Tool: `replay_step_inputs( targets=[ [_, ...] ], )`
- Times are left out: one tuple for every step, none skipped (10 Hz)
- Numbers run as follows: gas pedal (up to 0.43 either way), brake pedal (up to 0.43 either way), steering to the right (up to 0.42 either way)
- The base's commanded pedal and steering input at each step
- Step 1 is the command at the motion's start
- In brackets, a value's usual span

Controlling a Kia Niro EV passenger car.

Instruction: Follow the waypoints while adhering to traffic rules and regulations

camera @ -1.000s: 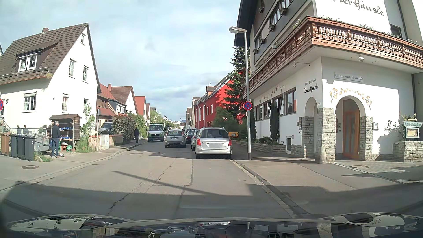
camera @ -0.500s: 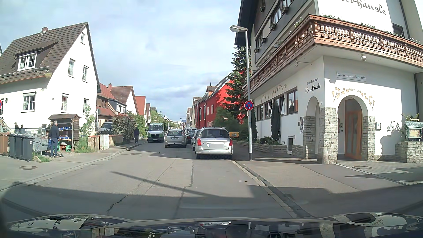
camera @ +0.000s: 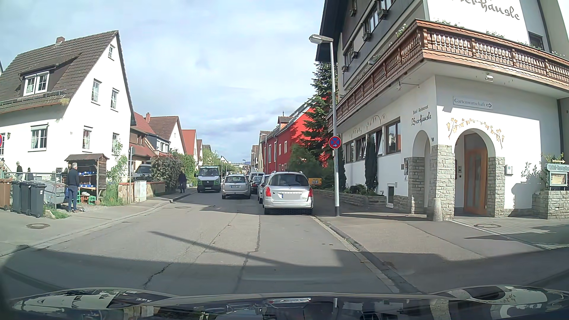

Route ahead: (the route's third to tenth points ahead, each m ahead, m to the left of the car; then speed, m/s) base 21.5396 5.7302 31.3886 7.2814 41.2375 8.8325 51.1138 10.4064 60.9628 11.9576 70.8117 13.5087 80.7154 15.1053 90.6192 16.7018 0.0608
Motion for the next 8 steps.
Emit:
replay_step_inputs(
  targets=[
    [0.0, 0.207, -0.043],
    [0.0, 0.207, -0.043],
    [0.0, 0.207, -0.043],
    [0.0, 0.207, -0.043],
    [0.0, 0.213, -0.043],
    [0.0, 0.213, -0.043],
    [0.0, 0.213, -0.043],
    [0.0, 0.22, -0.043]
  ],
)
